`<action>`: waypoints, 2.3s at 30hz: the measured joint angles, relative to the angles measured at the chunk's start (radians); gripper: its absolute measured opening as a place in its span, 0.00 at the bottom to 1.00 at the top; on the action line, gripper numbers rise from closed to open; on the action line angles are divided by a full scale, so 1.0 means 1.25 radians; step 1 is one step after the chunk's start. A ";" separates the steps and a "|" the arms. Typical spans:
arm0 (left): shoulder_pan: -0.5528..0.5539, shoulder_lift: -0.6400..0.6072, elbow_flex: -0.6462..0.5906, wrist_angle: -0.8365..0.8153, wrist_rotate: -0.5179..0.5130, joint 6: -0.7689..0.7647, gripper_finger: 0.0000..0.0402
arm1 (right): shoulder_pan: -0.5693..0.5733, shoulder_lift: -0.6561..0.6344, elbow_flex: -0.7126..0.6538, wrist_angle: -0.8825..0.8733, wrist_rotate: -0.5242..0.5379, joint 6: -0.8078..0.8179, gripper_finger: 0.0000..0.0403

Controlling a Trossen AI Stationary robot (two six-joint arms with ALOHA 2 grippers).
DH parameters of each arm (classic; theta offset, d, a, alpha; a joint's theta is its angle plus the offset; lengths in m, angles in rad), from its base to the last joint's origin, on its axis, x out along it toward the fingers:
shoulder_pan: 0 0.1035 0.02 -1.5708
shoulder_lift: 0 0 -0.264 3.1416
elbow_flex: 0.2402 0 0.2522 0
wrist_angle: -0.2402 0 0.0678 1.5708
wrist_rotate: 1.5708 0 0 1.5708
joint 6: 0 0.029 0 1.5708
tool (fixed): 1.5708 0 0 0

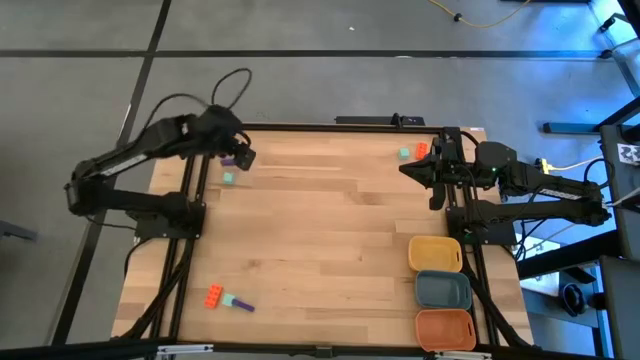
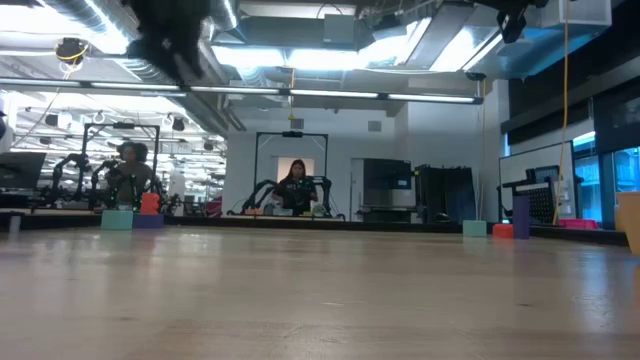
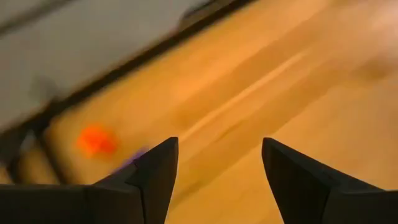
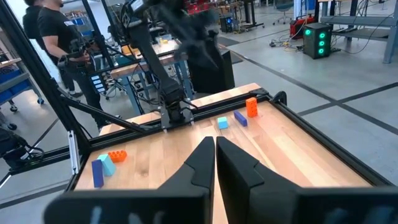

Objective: Sort & place blocks by color
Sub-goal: Put the top left light blue block into the orange bin

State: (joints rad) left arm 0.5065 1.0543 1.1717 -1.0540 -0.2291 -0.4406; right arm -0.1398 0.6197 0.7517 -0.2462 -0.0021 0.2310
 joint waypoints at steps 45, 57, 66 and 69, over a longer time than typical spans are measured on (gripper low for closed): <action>0.196 0.020 -0.565 0.337 0.026 -0.227 0.56 | 0.000 0.000 0.000 -0.001 0.001 0.000 0.05; 0.195 0.020 -0.578 0.379 0.026 -0.225 0.56 | 0.000 0.000 0.000 -0.001 0.001 -0.001 0.05; 0.195 0.020 -0.578 0.365 0.026 -0.227 0.49 | 0.000 0.000 0.000 -0.001 0.001 0.000 0.05; 0.195 0.020 -0.578 0.365 0.026 -0.226 0.41 | 0.000 0.000 0.000 -0.001 0.001 0.000 0.05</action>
State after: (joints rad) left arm 0.7506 1.0798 0.4492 -0.5977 -0.1967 -0.7232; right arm -0.1398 0.6201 0.7517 -0.2470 -0.0006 0.2308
